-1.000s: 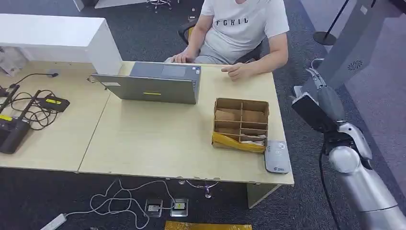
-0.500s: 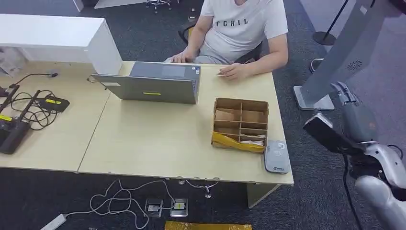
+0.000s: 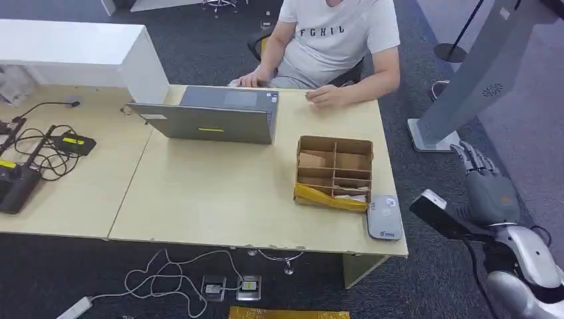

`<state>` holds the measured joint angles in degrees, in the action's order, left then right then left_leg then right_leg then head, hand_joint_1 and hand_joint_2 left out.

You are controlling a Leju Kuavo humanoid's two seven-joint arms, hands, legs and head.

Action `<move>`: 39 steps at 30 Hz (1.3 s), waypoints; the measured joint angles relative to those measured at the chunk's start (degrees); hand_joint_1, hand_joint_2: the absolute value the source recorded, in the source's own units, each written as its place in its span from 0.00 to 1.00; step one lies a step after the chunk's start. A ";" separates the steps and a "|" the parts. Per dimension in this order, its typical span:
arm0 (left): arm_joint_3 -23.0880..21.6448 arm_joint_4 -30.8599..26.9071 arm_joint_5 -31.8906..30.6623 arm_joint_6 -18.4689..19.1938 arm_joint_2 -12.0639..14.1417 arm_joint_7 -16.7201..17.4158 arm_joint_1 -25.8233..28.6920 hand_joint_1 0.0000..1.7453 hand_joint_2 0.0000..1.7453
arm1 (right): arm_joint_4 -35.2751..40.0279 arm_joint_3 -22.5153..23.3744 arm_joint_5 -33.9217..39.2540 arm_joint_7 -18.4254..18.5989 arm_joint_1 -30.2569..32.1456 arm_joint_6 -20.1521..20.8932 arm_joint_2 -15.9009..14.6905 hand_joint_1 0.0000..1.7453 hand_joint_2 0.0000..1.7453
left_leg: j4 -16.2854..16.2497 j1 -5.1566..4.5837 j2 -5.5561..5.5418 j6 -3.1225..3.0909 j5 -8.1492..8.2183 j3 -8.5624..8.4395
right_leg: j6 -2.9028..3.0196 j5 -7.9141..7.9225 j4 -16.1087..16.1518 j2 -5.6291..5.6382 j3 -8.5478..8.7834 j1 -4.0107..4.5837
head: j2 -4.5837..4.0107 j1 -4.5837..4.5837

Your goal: Pass the card to the sensor for recognition and then transmit it.

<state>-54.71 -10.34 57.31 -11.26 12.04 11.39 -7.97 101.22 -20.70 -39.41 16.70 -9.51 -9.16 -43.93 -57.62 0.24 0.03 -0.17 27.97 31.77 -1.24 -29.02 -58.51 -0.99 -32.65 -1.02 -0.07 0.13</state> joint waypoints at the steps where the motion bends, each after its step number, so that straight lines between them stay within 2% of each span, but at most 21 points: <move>1: 0.00 0.00 0.15 -0.11 0.00 0.07 0.00 0.00 0.00 | -0.20 -0.52 -0.80 0.06 0.53 -0.63 -0.26 0.00 1.00 | 0.00 0.00 0.00 0.00 0.00 0.00 | 0.00 0.00 0.00 0.01 0.00 0.00 | 0.00 0.00; 3: 0.00 0.00 0.52 -0.13 -0.02 0.44 -0.04 0.00 0.00 | -1.16 -2.93 -2.23 0.09 0.98 -0.89 0.15 0.00 1.00 | 0.00 0.00 0.01 0.00 0.00 0.01 | 0.00 -0.01 0.00 0.01 -0.01 0.00 | 0.00 0.00; 10: 0.00 0.00 0.77 -0.13 -0.04 0.57 -0.06 0.00 0.00 | -2.10 -4.61 -2.80 0.28 0.87 -0.61 1.62 0.00 1.00 | 0.02 0.01 0.00 0.00 0.00 0.02 | 0.01 -0.01 -0.01 0.01 0.01 0.01 | 0.00 -0.02; 17: 0.00 0.00 1.14 -0.63 -0.37 0.81 -0.32 0.00 0.00 | -4.69 -7.34 -4.17 0.44 -1.65 0.68 6.79 0.00 1.00 | 0.02 0.04 0.02 0.03 -0.02 0.02 | 0.01 -0.01 -0.01 -0.01 0.00 0.05 | 0.00 -0.02; 20: 0.00 0.00 1.14 -0.68 -0.46 0.81 -0.32 0.00 0.00 | -5.37 -8.13 -4.22 0.35 -1.89 0.62 8.02 0.00 1.00 | 0.02 0.04 0.02 0.03 -0.02 0.05 | 0.01 -0.01 -0.01 -0.01 0.00 0.05 | 0.00 0.00; 28: 0.00 0.00 1.53 -0.92 -0.46 1.03 -0.34 0.00 0.00 | -7.34 -9.79 -2.43 0.09 -2.60 0.57 11.52 0.00 1.00 | 0.02 0.04 0.02 0.03 -0.02 0.04 | 0.02 -0.01 -0.01 0.00 0.00 0.05 | 0.00 0.02; 39: 0.00 0.00 1.60 -0.94 -0.44 1.03 -0.33 0.00 0.00 | -8.78 -9.88 -2.23 0.26 -2.97 0.55 14.01 0.00 1.00 | 0.02 0.04 0.02 0.03 -0.02 0.04 | 0.02 -0.01 -0.01 -0.01 0.00 0.05 | 0.00 0.00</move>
<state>-54.71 -10.34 58.91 -12.20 11.61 12.41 -8.31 92.43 -30.58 -41.64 16.96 -12.48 -8.61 -29.92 -57.61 0.28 0.04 -0.14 27.95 31.80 -1.23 -29.03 -58.52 -1.00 -32.65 -0.98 -0.07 0.13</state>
